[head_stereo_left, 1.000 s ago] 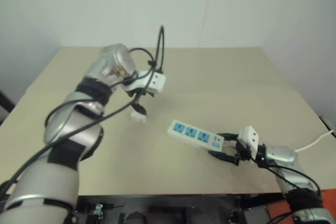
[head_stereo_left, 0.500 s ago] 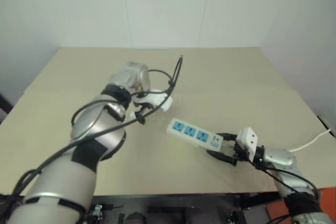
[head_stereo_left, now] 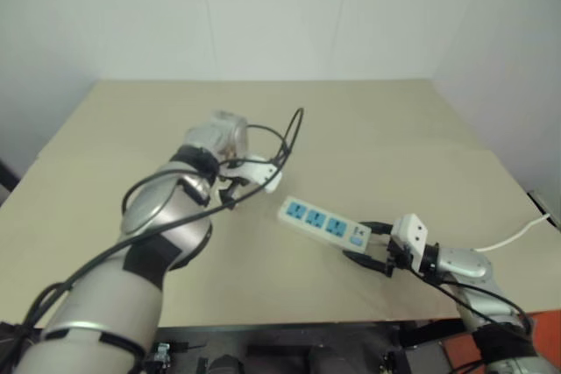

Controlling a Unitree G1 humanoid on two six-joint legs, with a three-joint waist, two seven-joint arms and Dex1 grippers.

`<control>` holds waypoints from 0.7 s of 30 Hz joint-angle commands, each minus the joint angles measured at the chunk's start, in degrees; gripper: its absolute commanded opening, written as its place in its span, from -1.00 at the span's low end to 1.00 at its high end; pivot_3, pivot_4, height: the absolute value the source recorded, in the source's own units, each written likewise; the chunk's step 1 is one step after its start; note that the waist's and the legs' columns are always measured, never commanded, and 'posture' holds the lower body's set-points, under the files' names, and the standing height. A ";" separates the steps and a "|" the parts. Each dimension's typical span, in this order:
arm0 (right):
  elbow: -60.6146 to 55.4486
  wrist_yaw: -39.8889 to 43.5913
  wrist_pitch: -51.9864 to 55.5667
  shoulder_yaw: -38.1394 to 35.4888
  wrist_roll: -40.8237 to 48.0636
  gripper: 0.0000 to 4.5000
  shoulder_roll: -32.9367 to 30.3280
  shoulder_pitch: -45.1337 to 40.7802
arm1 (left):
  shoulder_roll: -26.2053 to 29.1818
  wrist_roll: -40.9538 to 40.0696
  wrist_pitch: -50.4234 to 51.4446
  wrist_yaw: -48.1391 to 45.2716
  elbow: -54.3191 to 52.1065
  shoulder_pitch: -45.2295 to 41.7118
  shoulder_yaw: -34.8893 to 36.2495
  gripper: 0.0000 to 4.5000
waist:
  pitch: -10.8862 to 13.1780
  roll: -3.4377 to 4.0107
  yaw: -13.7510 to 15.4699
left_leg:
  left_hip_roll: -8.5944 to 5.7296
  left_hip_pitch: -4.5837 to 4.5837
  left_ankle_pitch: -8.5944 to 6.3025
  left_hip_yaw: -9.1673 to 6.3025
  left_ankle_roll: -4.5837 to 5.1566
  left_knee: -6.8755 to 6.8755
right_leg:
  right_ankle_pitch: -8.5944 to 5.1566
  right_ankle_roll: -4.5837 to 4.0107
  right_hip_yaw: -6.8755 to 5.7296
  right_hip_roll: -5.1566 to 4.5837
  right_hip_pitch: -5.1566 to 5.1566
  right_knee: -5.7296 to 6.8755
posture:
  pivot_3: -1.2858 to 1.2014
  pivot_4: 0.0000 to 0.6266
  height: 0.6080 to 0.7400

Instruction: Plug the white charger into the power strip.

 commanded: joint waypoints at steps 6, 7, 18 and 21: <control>1.52 -0.51 1.19 3.49 -3.82 0.51 0.41 2.04 | -0.38 1.01 -0.48 -0.03 -0.19 0.45 0.43 1.00 | -0.01 -0.01 -0.07 | 0.00 0.00 0.00 -0.01 0.00 0.00 | 0.00 0.00 0.00 0.00 0.00 0.01 | 0.03 -0.52 1.00; 1.39 -0.54 1.27 3.48 -3.79 0.51 0.39 2.14 | -0.31 1.43 -0.83 -0.05 -0.17 0.54 0.19 1.00 | -0.01 -0.01 -0.08 | 0.00 0.00 0.00 0.00 0.00 0.00 | 0.00 0.00 0.00 0.00 0.00 0.01 | 0.03 -0.52 1.00; 1.13 -1.22 1.76 3.61 -3.93 0.51 0.47 2.73 | -0.06 4.35 -1.45 2.84 0.55 2.03 -0.63 0.32 | -0.01 -0.02 -0.29 | 0.00 0.00 0.00 -0.01 0.00 0.00 | 0.00 0.00 0.00 0.00 0.01 0.02 | 0.03 -0.52 1.00; 1.01 -1.36 1.83 3.68 -3.89 0.51 0.37 2.80 | -0.26 4.42 -1.39 3.22 0.56 2.10 -0.52 -0.12 | -0.01 -0.02 -0.29 | -0.01 0.03 0.00 -0.01 0.00 0.01 | 0.00 0.00 0.00 -0.01 0.04 0.07 | 0.03 -0.52 1.00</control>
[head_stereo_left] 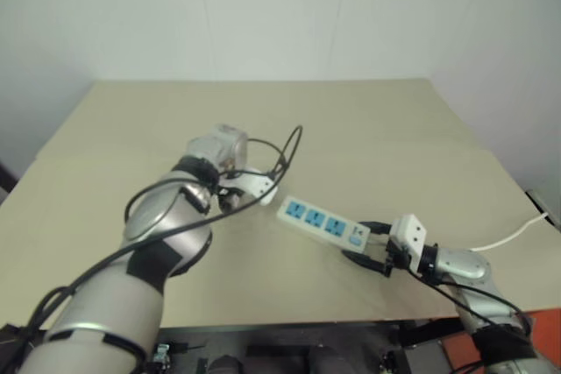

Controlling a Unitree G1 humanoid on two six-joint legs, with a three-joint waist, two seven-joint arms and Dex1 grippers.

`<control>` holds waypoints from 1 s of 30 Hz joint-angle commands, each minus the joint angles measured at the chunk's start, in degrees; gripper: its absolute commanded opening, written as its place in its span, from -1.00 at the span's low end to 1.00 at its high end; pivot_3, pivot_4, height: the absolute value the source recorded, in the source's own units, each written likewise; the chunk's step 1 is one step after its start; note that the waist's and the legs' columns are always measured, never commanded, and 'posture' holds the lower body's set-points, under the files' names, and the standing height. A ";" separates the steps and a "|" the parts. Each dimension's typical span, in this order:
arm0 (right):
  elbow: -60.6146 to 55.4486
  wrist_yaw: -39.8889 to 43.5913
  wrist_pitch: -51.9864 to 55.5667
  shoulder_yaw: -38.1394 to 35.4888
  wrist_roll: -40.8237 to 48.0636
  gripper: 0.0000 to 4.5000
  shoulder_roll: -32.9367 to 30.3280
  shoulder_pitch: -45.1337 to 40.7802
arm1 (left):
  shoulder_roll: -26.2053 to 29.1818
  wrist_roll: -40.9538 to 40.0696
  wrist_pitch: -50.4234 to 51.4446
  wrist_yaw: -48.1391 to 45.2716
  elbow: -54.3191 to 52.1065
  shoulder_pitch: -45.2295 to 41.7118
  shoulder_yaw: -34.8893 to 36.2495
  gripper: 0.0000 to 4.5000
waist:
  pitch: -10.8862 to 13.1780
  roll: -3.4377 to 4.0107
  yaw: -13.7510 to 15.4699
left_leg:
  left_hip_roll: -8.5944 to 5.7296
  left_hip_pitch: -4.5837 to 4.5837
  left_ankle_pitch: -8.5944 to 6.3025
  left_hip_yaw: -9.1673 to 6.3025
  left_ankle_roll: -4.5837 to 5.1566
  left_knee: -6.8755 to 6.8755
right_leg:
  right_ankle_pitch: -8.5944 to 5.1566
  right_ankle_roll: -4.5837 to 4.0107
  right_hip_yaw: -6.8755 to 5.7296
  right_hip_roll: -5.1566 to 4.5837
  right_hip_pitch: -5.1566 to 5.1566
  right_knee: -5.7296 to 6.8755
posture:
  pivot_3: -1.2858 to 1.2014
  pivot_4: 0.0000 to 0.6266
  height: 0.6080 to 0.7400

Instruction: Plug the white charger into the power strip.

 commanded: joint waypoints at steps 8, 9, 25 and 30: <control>2.13 0.07 1.75 3.43 -3.46 0.51 0.13 1.88 | 0.36 0.71 -1.06 1.65 -0.48 -1.31 0.73 -0.55 | 0.00 -0.01 -0.01 | 0.00 0.04 0.00 0.00 0.00 0.00 | 0.00 0.00 0.01 0.00 0.00 0.08 | 0.03 -0.52 1.00; 2.10 0.28 1.67 3.41 -3.33 0.51 0.08 1.79 | 0.50 -0.20 -0.96 1.77 -0.73 -1.90 1.70 -0.55 | 0.00 -0.01 -0.01 | 0.00 0.04 0.00 0.00 0.00 0.00 | 0.00 0.00 0.01 0.00 0.00 0.09 | 0.03 -0.52 1.00; 11.04 19.53 -2.57 7.35 0.14 0.51 3.52 -12.53 | 10.02 -45.80 21.13 -15.65 -24.09 3.48 31.00 -0.55 | 0.01 0.04 -1.25 | 0.03 0.17 0.00 0.01 0.00 0.00 | -0.02 0.01 0.01 0.01 -0.08 0.38 | 0.03 -0.52 1.00; 17.26 20.66 -4.59 9.64 -2.13 0.51 7.95 -17.77 | 9.22 -61.60 34.00 -12.16 -45.85 18.40 39.91 -0.55 | 0.03 0.05 -1.37 | 0.09 0.08 0.01 -0.13 -0.01 0.13 | 0.15 -0.27 -0.12 0.00 -0.14 0.62 | 0.03 -0.52 1.00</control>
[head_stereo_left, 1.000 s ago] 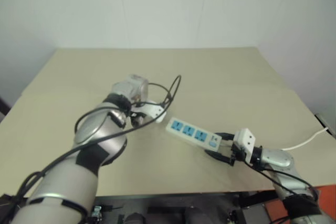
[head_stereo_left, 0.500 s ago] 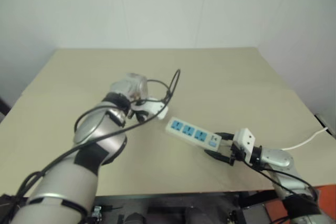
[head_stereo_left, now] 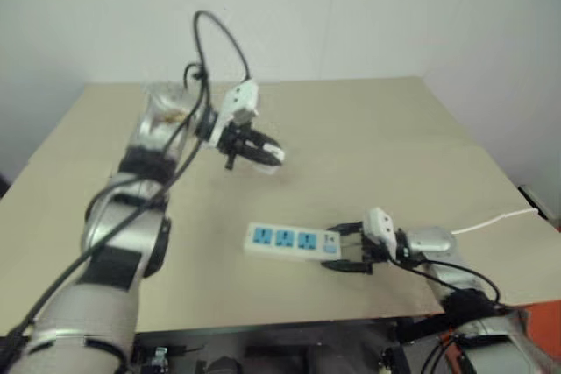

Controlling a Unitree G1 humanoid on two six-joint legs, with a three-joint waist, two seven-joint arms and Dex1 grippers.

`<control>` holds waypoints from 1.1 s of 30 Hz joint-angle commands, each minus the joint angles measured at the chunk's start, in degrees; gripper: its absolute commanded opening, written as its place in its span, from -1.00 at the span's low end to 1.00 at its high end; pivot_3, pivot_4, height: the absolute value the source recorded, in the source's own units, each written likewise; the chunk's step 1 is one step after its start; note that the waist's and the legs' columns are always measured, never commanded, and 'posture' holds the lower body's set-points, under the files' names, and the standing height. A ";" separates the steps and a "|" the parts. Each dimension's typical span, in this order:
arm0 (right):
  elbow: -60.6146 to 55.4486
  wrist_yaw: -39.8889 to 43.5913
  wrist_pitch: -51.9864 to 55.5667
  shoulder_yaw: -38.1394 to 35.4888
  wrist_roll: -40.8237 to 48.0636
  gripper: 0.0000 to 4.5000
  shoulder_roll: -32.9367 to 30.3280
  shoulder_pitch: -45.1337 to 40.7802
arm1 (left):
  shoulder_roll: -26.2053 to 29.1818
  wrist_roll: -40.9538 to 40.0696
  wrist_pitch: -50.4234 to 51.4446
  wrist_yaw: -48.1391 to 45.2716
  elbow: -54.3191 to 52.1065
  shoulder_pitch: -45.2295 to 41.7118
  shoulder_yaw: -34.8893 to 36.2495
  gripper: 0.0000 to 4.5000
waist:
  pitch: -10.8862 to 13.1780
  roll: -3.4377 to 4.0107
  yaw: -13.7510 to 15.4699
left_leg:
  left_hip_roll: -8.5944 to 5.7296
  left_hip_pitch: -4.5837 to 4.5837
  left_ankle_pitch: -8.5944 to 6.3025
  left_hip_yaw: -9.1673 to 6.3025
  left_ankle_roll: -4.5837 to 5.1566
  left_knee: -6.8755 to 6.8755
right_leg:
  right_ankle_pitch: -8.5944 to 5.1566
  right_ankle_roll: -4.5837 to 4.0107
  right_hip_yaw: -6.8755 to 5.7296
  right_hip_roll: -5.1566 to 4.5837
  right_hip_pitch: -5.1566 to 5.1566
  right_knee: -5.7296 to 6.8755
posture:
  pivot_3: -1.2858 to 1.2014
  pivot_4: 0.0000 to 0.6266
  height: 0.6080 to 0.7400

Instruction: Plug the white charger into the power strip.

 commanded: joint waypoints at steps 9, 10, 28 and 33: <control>9.41 0.40 -5.82 3.02 -4.38 0.51 5.67 -4.61 | -4.64 -15.64 6.65 9.86 -27.93 21.37 10.59 -0.55 | -0.04 0.04 -0.03 | 0.00 0.31 0.01 -0.04 -0.02 0.07 | 0.02 -0.04 -0.03 -0.02 0.19 0.12 | 0.03 -0.52 1.00; 9.68 0.38 -6.01 3.03 -4.47 0.51 5.75 -4.66 | -4.91 -15.96 6.49 9.84 -27.71 22.11 10.54 -0.55 | -0.04 0.04 -0.05 | 0.00 0.35 0.02 -0.04 -0.03 0.07 | 0.03 -0.05 -0.03 -0.01 0.21 0.12 | 0.03 -0.52 1.00; 12.79 -1.67 -7.85 3.89 -7.15 0.51 6.96 -4.92 | -3.69 -9.47 0.11 -0.17 -14.60 22.94 0.82 -0.55 | -0.07 0.03 -1.07 | 0.00 0.50 0.03 -0.04 -0.05 0.04 | 0.05 -0.09 0.04 0.10 0.31 0.09 | 0.03 -0.52 1.00; 12.80 -2.06 -8.24 4.01 -7.33 0.51 7.09 -4.75 | -4.60 -8.55 -2.02 0.55 -13.33 23.12 0.98 -0.55 | -0.08 0.03 -1.08 | 0.00 0.52 0.03 -0.04 -0.05 0.03 | 0.05 -0.09 0.06 0.10 0.32 0.09 | 0.03 -0.52 1.00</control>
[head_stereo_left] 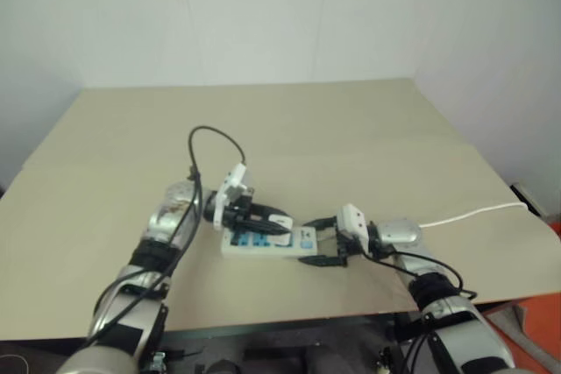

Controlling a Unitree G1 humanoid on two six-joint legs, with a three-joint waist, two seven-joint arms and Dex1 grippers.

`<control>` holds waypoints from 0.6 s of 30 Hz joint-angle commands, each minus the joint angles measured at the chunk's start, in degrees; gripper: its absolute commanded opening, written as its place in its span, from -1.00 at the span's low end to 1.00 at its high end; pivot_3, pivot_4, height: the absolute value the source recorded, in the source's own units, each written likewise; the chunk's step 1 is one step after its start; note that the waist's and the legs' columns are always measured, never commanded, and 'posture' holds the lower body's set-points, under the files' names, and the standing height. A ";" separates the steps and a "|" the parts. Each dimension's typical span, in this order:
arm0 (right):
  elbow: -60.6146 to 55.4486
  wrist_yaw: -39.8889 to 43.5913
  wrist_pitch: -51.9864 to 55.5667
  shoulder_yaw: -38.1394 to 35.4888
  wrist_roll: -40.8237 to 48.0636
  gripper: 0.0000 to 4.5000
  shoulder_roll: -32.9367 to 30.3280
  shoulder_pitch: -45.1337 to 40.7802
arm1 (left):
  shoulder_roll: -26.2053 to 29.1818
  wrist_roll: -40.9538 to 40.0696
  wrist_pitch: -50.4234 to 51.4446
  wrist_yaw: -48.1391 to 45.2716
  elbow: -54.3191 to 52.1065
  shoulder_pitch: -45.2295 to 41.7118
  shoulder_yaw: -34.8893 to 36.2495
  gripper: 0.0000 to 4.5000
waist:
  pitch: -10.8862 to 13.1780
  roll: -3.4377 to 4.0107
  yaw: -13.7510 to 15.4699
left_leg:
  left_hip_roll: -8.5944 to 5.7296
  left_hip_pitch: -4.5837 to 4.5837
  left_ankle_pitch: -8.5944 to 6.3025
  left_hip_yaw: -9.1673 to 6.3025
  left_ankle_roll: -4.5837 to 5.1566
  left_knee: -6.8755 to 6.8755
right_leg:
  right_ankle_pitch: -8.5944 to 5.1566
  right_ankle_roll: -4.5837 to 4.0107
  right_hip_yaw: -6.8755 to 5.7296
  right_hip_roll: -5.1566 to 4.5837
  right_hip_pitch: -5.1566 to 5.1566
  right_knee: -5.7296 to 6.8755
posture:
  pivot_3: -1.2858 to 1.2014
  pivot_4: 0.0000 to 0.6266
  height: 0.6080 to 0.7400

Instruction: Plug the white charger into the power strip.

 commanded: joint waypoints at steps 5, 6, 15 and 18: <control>2.06 -1.58 -0.38 2.56 -3.87 0.51 0.69 1.30 | -1.52 -0.56 -1.35 1.01 0.19 -1.07 0.91 -0.55 | 0.00 0.00 -0.01 | 0.00 0.00 0.00 0.00 0.00 0.00 | 0.00 0.00 0.00 0.00 0.00 0.00 | 0.03 -0.52 1.00; 2.00 -1.57 -0.33 2.58 -3.89 0.51 0.65 1.34 | -1.65 -0.47 -1.51 1.04 0.27 -1.04 0.83 -0.55 | 0.00 0.00 -0.02 | 0.00 0.00 0.00 0.00 0.00 0.00 | -0.01 0.01 0.01 0.00 0.00 0.00 | 0.03 -0.52 1.00; 2.13 -1.91 -0.37 2.41 -4.10 0.51 0.46 1.25 | -1.48 0.63 -1.26 0.67 1.09 -1.11 -0.21 -0.55 | 0.00 0.00 -0.02 | 0.00 0.08 0.00 0.00 0.00 -0.03 | -0.09 0.15 0.02 0.01 0.07 -0.01 | 0.03 -0.52 1.00; 2.23 -2.16 -0.52 2.45 -4.26 0.51 0.53 1.26 | -1.11 1.19 -1.32 0.56 1.42 -1.18 -0.38 -0.55 | 0.00 0.00 -0.02 | 0.00 0.10 0.00 0.00 0.00 -0.03 | -0.10 0.17 0.02 0.01 0.09 -0.01 | 0.03 -0.52 1.00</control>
